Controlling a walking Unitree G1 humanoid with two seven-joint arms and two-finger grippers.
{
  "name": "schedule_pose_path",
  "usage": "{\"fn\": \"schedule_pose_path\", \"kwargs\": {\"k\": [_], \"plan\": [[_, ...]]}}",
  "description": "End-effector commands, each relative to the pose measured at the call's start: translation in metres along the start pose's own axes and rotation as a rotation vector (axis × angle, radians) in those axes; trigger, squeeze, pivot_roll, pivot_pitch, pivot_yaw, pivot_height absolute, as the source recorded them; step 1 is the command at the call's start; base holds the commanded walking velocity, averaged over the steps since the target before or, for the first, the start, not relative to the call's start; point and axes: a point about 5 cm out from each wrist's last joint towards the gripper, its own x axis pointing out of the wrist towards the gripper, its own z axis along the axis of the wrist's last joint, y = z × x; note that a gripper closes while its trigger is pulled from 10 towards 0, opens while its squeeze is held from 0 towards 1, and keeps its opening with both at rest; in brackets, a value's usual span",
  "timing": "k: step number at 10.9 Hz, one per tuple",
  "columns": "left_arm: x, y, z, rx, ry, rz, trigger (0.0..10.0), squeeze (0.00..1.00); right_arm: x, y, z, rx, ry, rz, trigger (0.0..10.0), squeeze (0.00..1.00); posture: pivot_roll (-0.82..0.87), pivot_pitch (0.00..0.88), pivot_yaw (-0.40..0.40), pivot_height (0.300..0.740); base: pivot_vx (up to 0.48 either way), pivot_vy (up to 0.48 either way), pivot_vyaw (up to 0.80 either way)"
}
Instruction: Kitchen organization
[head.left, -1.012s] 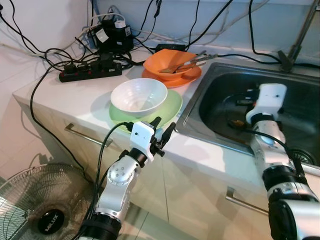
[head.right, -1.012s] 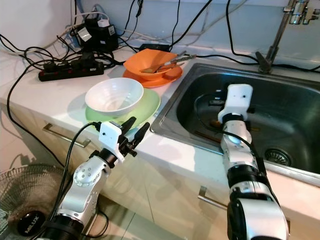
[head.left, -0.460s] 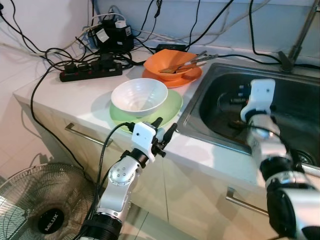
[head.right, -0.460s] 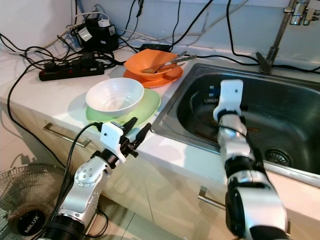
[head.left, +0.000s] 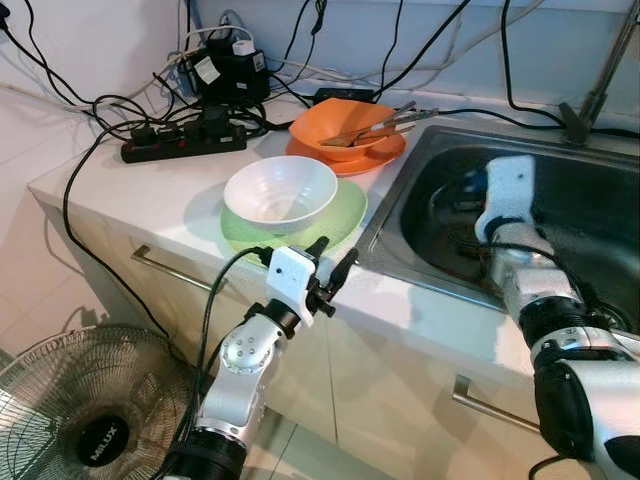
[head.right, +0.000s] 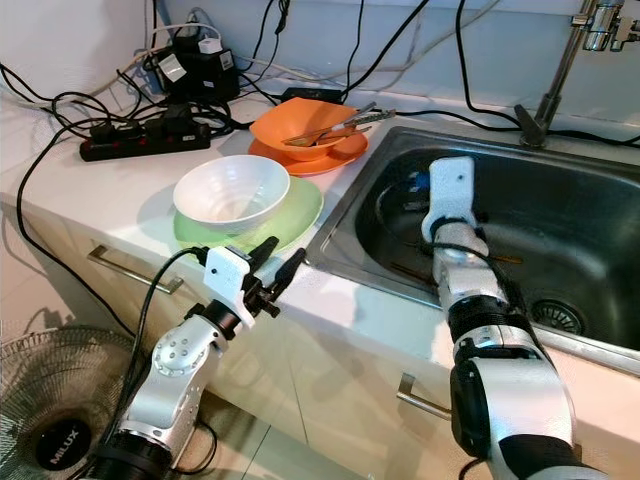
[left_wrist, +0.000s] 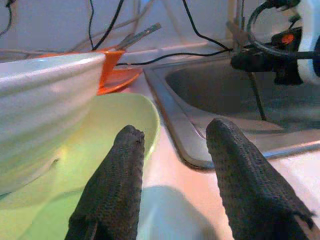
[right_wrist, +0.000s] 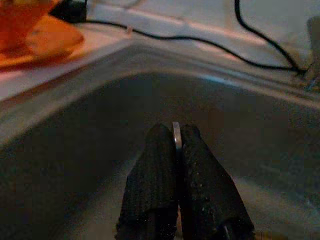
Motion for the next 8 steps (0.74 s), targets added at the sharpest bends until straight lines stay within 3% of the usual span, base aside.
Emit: {"fn": "schedule_pose_path", "kwargs": {"k": [1, 2, 3, 6, 7, 8], "plan": [[-0.005, -0.001, -0.01, -0.009, 0.05, -0.003, 10.0, 0.0, 0.003, 0.003, 0.009, -0.003, -0.003, 0.013, 10.0, 0.0, 0.07, 0.017, 0.062, 0.74, 0.0, 0.0, 0.0], [-0.006, -0.002, -0.01, -0.01, 0.051, -0.004, 10.0, 0.0, 0.004, 0.005, 0.01, -0.001, 0.002, 0.019, 10.0, 0.39, 0.07, 0.017, 0.06, 0.74, 0.0, 0.0, 0.0], [-0.006, -0.003, -0.011, -0.012, 0.052, -0.005, 10.0, 0.0, 0.004, 0.006, 0.011, 0.002, 0.006, 0.021, 10.0, 1.0, 0.07, 0.017, 0.058, 0.74, 0.0, 0.0, 0.0], [-0.007, -0.004, -0.012, -0.013, 0.057, -0.005, 10.0, 0.0, 0.004, 0.01, 0.016, 0.011, -0.026, 0.031, 10.0, 1.0, 0.07, 0.022, 0.056, 0.74, 0.0, 0.0, 0.0], [-0.007, -0.003, -0.011, -0.013, 0.057, -0.005, 10.0, 0.0, 0.005, 0.01, 0.021, 0.004, -0.058, 0.03, 10.0, 0.0, 0.07, 0.028, 0.057, 0.74, 0.0, 0.0, 0.0], [-0.007, -0.003, -0.011, -0.012, 0.058, -0.005, 10.0, 0.0, 0.005, 0.009, 0.031, 0.009, -0.123, 0.022, 10.0, 0.0, 0.07, 0.033, 0.058, 0.74, 0.0, 0.0, 0.0]]}}
